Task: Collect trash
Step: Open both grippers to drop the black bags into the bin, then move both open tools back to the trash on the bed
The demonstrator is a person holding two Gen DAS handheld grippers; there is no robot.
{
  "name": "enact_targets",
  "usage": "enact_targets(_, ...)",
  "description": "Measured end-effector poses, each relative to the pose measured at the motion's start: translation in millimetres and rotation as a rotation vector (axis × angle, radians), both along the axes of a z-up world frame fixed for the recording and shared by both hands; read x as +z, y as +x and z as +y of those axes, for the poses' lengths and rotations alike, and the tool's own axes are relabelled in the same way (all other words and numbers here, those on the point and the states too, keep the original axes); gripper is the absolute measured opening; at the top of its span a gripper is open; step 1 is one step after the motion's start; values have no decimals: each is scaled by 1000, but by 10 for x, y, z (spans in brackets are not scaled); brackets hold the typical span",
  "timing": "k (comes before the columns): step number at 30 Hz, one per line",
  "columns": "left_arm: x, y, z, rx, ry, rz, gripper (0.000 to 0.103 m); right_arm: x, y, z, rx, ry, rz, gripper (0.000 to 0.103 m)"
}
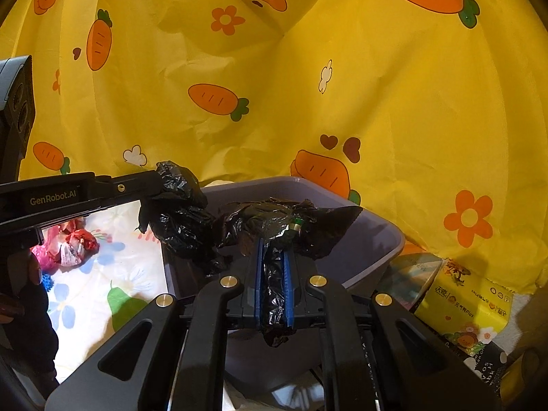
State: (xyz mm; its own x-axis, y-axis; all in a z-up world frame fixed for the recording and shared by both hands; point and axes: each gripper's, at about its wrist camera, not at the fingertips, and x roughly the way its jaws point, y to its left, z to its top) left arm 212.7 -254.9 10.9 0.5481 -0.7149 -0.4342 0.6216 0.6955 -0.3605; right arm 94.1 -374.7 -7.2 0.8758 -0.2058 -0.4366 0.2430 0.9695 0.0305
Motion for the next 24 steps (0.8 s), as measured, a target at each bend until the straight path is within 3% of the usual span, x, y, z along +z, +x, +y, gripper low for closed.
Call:
enact_targets(8, -83, 43, -25, -21, 14, 34, 2, -48, 35, -17, -6, 2, 12, 16)
enact_targets(11, -80, 17, 20, 3, 28, 17, 25, -57, 39, -22, -6, 4, 11, 29)
enact_targets(13, -63, -23, 115, 32, 19, 1, 61, -62, 27, -24, -11, 3, 9, 36)
enact_targets(16, -31, -126, 338, 129, 17, -34, 87, -63, -1, -27, -16, 12, 7, 44)
enact_targets(17, -26, -161, 424, 162, 21, -42, 89, -61, -16, -18, -18, 11, 3, 47)
enact_targets(19, -25, -241, 595, 245, 58, -64, 92, -60, -53, 5, -27, 6, -9, 66)
enact_targets(24, -33, -464, 1017, 424, 152, -120, 96, -47, -108, 62, -38, 23, -23, 86)
